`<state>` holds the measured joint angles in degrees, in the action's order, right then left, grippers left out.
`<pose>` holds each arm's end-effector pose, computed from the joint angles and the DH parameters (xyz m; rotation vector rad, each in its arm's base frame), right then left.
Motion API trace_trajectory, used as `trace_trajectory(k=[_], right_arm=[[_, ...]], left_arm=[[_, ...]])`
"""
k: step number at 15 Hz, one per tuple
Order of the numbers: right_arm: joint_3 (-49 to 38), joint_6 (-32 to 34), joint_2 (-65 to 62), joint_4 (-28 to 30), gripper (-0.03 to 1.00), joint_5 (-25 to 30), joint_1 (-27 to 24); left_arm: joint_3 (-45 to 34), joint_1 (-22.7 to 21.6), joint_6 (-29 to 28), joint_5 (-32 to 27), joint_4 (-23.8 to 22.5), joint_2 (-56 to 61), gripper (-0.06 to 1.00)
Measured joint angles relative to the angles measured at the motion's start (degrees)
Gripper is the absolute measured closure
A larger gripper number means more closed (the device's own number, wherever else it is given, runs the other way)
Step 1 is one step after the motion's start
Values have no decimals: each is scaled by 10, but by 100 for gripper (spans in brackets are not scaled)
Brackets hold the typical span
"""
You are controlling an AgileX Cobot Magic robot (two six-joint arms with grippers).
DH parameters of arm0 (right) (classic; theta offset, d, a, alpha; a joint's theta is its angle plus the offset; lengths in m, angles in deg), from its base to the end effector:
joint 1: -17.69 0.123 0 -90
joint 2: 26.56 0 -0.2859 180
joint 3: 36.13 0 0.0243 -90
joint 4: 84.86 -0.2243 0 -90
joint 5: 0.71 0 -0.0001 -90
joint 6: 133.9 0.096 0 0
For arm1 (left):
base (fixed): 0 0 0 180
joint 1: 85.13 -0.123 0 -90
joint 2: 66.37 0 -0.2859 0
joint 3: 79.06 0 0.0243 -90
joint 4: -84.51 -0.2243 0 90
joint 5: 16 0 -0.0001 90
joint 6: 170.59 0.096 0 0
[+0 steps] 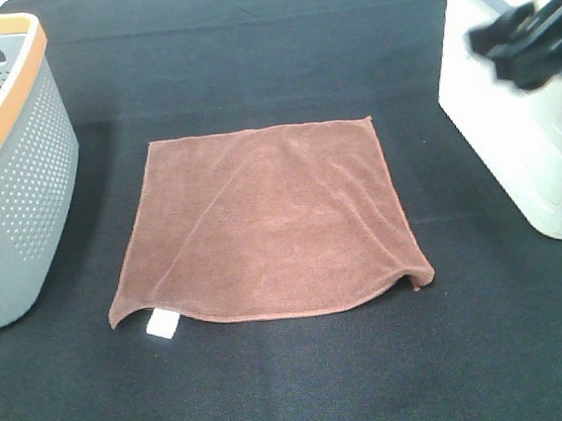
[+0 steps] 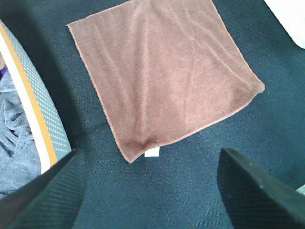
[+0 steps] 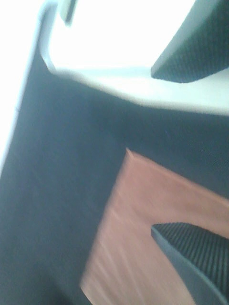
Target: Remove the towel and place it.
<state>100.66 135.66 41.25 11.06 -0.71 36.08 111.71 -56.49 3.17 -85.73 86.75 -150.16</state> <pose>0.1896 0.0629 0.2955 -0.4158 1.8951 0.1397 0.2041 -0.1155 0.4196 0.4873 2.4689 -0.3037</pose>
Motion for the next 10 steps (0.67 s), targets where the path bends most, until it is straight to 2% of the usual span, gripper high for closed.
trace_trajectory(k=[3,5,6,7,8,9,10], right_arm=[[0,-21,-61,-22,20,101,0],[0,-139,-85,-135,20,230,0],[4,-217,-85,-207,20,292,0],[11,-294,-85,-304,20,345,0],[18,-375,-85,-398,20,372,0],[18,-375,-85,-398,20,372,0],[27,-470,-85,-493,20,382,0]], left_arm=[[0,0,0,0,0,0,22],[0,0,0,0,0,0,22],[0,0,0,0,0,0,22],[0,0,0,0,0,0,22],[0,0,0,0,0,0,22],[0,0,0,0,0,0,22],[0,0,0,0,0,0,22]])
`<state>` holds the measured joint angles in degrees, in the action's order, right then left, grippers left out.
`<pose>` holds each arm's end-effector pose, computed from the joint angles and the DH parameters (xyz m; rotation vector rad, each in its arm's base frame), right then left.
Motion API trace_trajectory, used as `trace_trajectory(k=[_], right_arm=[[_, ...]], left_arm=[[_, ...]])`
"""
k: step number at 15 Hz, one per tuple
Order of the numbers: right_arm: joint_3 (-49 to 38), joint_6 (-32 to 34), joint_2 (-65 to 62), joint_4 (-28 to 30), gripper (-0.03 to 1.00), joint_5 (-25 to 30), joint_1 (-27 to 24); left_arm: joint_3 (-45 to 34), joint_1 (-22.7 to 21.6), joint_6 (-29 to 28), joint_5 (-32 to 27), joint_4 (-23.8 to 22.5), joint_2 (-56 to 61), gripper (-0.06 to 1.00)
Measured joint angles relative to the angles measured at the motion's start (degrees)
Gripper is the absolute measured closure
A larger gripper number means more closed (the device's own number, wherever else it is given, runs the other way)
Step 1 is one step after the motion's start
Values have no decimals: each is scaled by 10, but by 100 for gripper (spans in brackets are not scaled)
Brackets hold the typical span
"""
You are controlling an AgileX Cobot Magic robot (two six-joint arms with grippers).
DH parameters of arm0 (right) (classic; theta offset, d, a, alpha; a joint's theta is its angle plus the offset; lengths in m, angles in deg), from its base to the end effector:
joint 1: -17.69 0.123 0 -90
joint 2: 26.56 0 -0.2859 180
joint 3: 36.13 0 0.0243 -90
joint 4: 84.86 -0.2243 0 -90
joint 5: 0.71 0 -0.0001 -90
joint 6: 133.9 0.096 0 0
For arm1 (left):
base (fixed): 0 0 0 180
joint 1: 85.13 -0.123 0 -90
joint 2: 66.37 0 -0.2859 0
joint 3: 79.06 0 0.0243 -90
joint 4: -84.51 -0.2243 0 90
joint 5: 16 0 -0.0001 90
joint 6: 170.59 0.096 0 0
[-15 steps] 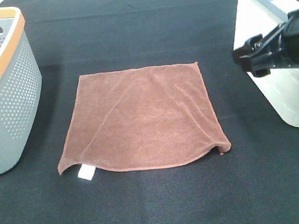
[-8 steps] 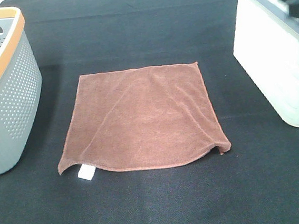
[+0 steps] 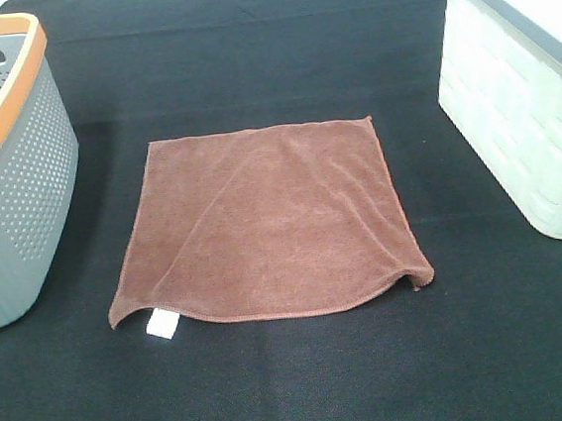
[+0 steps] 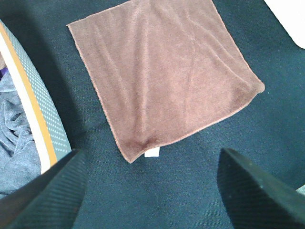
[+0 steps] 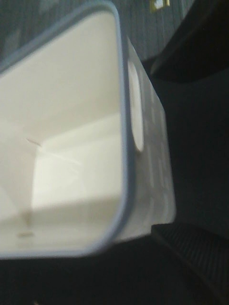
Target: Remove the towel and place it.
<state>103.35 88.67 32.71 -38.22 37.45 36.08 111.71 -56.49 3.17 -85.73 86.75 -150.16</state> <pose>0.1526 0.0052 0.3016 -0.0462 2.1712 -0.3104 0.2041 -0.1155 0.4196 0.4873 2.4689 -0.3037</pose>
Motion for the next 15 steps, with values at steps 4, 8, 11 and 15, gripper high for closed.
trace_trajectory(k=[4,8,11,15], right_arm=[[13,-348,0,-368,20,51,0],[8,-515,-2,-565,20,168,0],[-41,-527,-46,-577,20,203,0],[-74,-526,-120,-576,20,229,0]], left_arm=[[-21,0,0,2,0,10,22],[-193,0,0,2,-1,96,22],[-363,0,0,1,-6,218,22],[-472,0,0,1,-32,366,22]])
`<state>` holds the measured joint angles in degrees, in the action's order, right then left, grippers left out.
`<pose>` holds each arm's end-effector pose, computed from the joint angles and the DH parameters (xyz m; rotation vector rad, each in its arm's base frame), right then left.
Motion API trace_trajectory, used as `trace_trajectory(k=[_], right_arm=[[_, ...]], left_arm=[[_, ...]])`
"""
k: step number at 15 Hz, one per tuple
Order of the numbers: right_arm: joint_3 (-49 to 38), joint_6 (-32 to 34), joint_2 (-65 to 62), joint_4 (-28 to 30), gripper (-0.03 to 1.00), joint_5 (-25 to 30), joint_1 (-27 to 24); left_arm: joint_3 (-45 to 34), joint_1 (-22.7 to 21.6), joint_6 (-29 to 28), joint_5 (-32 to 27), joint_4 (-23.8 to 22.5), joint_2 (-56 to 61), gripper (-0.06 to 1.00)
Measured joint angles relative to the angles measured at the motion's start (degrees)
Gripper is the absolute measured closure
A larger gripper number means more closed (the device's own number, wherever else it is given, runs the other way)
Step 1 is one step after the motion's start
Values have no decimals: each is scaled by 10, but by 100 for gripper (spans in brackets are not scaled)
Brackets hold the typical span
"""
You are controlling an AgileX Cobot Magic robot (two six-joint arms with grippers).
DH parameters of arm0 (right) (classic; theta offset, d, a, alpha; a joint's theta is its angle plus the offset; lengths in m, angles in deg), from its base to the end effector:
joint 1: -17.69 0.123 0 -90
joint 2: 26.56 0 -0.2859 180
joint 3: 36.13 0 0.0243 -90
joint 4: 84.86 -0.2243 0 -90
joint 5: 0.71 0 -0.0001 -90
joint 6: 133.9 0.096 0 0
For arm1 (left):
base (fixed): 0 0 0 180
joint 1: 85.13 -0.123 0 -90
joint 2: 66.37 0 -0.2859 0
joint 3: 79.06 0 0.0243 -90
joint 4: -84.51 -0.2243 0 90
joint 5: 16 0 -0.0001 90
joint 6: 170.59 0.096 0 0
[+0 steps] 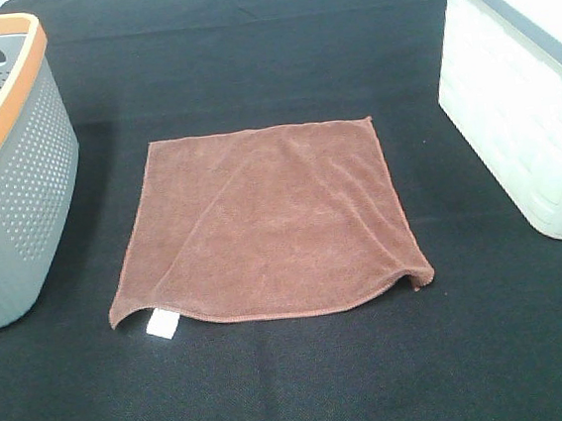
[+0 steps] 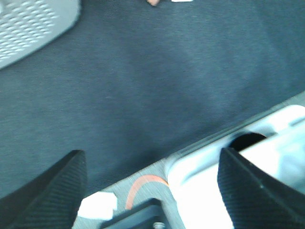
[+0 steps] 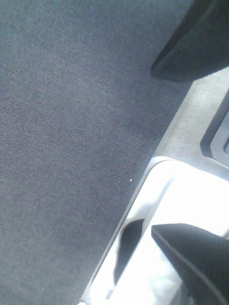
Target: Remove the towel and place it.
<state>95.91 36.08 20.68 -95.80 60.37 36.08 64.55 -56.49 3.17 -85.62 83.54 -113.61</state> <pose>0.0615 0.0373 0.2504 -0.5933 2.6629 0.2962 0.0615 -0.0318 0.2962 0.5245 2.6344 -0.1693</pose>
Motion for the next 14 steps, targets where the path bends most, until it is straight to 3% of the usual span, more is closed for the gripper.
trace_trajectory(k=[2,4,7,10,14], right_arm=[[-1,1,-57,2,20,1,0],[-1,2,-91,5,20,1,0],[-1,3,-126,5,20,1,0],[-1,3,-128,5,20,1,0],[-1,21,-128,5,20,1,0]], left_arm=[[-46,0,0,25,-47,93,22],[-88,0,0,45,-53,143,22],[-114,0,31,95,-34,175,22],[-118,0,74,96,-5,175,22],[-121,0,85,96,2,175,22]])
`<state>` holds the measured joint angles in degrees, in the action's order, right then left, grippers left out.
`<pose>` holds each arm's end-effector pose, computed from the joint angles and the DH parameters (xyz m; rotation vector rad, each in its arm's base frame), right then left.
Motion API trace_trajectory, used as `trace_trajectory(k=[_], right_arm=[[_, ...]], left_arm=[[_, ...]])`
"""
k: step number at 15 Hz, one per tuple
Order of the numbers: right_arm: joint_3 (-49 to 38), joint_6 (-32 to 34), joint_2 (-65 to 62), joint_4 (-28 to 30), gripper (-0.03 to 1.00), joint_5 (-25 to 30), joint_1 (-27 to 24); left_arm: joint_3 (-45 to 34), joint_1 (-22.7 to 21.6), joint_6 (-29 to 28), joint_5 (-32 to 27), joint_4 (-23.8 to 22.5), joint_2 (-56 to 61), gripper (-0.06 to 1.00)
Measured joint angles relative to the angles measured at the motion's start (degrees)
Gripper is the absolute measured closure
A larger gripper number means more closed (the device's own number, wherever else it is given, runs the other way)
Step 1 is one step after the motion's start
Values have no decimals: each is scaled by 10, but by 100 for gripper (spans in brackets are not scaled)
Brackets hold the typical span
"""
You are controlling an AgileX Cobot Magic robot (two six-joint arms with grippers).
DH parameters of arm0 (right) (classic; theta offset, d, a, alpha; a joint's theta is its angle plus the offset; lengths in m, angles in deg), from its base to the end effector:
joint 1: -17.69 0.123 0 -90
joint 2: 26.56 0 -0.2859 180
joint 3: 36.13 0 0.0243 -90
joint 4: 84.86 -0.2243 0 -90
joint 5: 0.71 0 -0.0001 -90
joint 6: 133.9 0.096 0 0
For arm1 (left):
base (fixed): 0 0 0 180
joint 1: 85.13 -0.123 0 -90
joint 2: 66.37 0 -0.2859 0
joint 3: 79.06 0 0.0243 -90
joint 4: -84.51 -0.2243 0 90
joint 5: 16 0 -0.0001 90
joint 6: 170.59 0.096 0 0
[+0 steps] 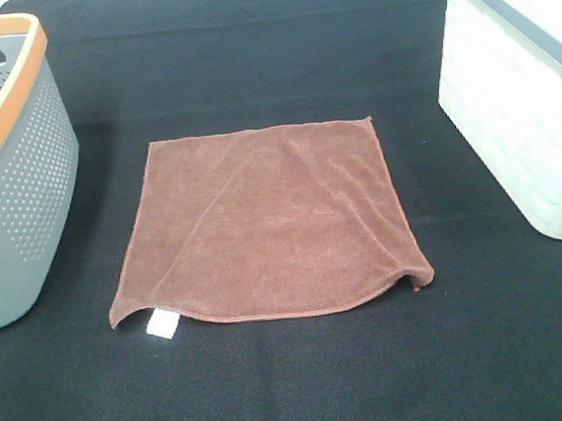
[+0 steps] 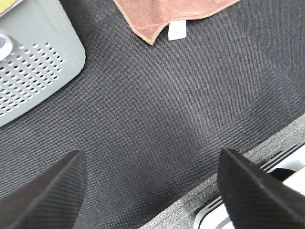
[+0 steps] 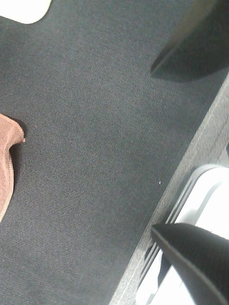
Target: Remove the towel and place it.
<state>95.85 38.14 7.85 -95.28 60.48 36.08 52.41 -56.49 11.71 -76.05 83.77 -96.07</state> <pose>0.0331 0.0270 0.2622 -0.5288 2.4536 0.3107 0.0269 -0.0135 0.2625 0.6487 2.3341 -0.1942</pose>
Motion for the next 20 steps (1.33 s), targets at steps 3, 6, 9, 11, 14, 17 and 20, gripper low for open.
trace_trajectory(k=[3,6,9,11,14,17,20], right_arm=[[0,2,0,-1,20,0,0],[0,2,0,-1,20,0,0],[0,2,0,-1,20,0,0],[0,2,0,-1,20,0,-3],[0,2,-20,-3,20,1,-70],[-1,2,-89,-5,20,0,-159],[-1,2,-166,-8,20,0,-173]], left_arm=[[0,0,0,0,0,0,22],[0,0,0,0,0,0,22],[0,0,0,0,0,0,22],[0,-11,0,0,0,3,22],[0,-124,1,0,0,49,22],[0,-250,1,0,0,143,22],[0,-299,1,0,0,209,22]])
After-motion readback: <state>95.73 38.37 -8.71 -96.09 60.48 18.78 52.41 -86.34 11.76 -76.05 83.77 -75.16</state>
